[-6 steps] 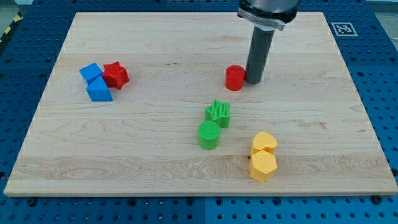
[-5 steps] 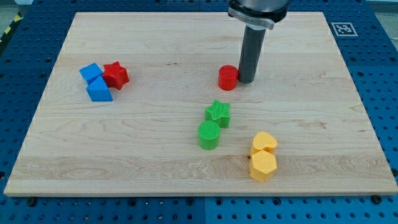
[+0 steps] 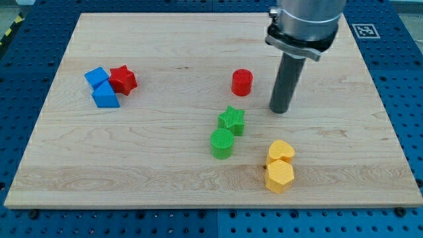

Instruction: Push the green star diagonally above the yellow heart

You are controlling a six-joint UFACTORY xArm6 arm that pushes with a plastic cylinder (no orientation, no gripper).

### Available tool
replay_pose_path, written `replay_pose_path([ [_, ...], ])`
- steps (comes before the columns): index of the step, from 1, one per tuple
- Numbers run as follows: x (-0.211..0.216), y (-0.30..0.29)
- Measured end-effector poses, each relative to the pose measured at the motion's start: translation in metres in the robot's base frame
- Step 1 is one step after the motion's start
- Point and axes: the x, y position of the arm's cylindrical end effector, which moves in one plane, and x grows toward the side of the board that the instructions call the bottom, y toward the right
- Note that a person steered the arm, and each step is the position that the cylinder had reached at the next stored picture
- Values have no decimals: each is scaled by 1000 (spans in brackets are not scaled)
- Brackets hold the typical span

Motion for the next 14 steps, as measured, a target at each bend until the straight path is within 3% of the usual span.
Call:
replay_pose_path([
  [3, -8, -135],
  [4, 24, -140],
  [5, 27, -140],
  [7, 40, -108],
  [12, 19, 58],
  [14, 29, 20],
])
